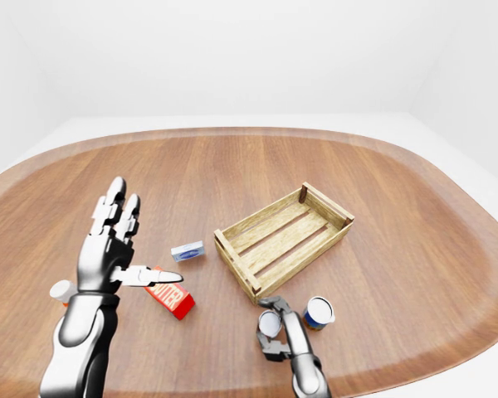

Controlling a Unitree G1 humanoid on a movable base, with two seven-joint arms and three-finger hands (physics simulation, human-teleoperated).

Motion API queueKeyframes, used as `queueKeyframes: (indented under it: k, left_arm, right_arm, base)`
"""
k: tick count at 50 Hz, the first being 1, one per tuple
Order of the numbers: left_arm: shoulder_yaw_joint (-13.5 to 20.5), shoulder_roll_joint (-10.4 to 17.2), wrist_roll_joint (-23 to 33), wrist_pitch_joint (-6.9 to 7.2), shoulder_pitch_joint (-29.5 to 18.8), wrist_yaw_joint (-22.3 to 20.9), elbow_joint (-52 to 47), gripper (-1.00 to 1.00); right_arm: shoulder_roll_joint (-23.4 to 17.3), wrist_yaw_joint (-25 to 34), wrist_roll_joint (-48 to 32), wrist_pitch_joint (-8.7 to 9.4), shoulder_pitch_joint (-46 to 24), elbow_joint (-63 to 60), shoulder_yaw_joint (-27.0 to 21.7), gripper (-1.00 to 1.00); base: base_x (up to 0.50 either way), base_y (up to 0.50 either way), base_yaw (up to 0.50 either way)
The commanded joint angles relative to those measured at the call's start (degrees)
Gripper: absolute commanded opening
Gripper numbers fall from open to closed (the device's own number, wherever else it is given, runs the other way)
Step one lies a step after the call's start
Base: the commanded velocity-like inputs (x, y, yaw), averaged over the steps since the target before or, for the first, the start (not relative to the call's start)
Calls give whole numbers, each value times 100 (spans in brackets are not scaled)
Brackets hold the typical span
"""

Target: Pick up the tomato sauce, and put it in the wooden tray.

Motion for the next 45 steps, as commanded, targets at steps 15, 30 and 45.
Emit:
queueKeyframes:
  k: [15,30,45]
  left_arm:
    - [33,0,-19,0,4,3,-111,100]
    - [9,-1,13,0,19,5,-182,100]
    - [14,1,4,0,-15,4,-123,100]
  right_arm:
    - [24,237,-22,0,91,-406,28,-100]
    - [-176,673,378,274,982,-3181,350,-100]
    - [-463,853,436,1000,1139,-4915,532,-100]
  base:
    - [0,0,0]
    - [0,0,0]
    - [0,0,0]
